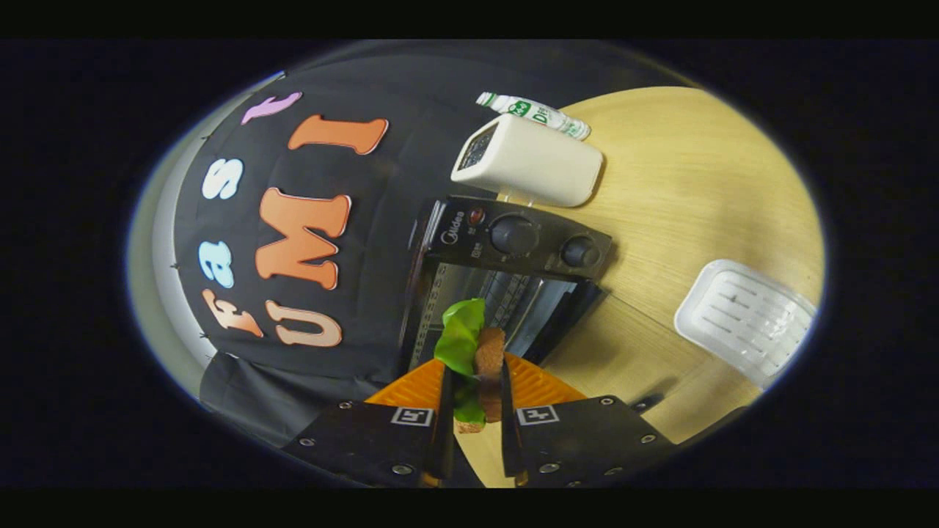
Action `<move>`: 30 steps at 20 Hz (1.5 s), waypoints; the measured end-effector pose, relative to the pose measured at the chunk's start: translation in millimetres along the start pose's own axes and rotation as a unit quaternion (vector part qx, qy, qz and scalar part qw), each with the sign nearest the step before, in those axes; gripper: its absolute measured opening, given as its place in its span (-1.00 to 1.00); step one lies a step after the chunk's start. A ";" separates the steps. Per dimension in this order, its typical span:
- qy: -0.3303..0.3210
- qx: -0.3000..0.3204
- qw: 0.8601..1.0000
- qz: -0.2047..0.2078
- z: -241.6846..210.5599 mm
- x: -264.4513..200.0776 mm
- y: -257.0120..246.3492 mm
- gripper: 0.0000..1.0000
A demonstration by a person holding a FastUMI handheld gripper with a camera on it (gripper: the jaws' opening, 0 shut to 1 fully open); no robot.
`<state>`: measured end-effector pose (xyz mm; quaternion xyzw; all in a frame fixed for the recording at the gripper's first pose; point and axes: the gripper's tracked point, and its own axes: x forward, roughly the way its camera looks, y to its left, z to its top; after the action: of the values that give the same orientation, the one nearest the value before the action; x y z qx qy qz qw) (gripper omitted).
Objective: Open the toaster oven, put the food inside, and close the toaster oven door.
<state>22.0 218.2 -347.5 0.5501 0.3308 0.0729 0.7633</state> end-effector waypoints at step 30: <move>-0.107 0.024 0.991 -0.072 -24.5 79.5 -6.7 0.93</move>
<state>67.2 272.8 -391.6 0.5479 0.2876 -0.0491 0.7840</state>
